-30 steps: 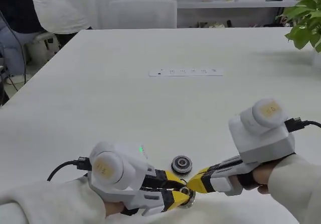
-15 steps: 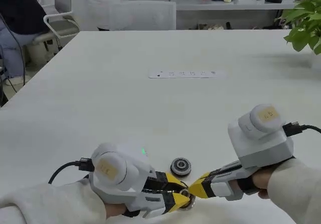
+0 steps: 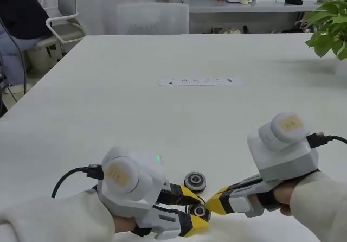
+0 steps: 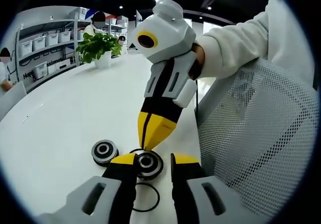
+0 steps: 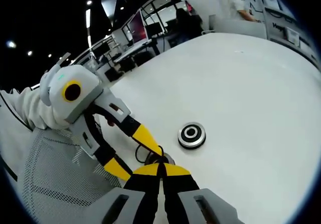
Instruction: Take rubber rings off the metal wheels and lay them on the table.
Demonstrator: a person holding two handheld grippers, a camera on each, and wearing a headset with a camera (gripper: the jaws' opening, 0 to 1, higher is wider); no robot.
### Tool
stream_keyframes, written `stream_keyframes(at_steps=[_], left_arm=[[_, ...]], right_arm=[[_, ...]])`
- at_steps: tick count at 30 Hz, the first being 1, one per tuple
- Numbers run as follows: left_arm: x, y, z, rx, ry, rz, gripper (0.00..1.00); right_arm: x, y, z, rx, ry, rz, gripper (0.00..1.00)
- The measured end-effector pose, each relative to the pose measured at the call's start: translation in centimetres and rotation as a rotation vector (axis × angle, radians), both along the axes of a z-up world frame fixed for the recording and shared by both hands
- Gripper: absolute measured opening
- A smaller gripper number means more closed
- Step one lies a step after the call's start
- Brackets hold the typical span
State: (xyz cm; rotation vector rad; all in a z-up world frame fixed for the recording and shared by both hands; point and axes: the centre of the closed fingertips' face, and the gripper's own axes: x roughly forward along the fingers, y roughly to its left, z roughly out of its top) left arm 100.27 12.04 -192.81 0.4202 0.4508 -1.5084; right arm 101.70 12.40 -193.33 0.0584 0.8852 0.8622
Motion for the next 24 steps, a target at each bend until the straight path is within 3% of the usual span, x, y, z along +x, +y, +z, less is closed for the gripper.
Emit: stream_keyframes(at_steps=[5,12,14,16,19,24], left_arm=[[-0.3,0.0,1.1,-0.016,0.019,0.005,0.29],[0.1,0.0,2.9,-0.038,-0.020,0.009,0.40],[-0.1,0.2,3.1,-0.030,-0.037,-0.006,0.41],[-0.5,0.7,2.9,-0.002,-0.027,-0.023,0.44],[-0.7,1.3,3.0,0.012,-0.065,-0.049,0.47],[-1.1,1.9,3.4,0.009,-0.034,-0.076,0.51]], right_arm=[[0.2,-0.1,0.2,0.010,-0.006,-0.011,0.00],[0.3,-0.2,0.3,0.013,-0.010,-0.014,0.00],[0.4,-0.2,0.4,0.013,-0.012,-0.016,0.00],[0.5,-0.3,0.4,0.013,-0.012,-0.020,0.00],[0.5,-0.3,0.4,0.016,-0.011,-0.023,0.00],[0.5,-0.3,0.4,0.015,-0.012,-0.023,0.00]])
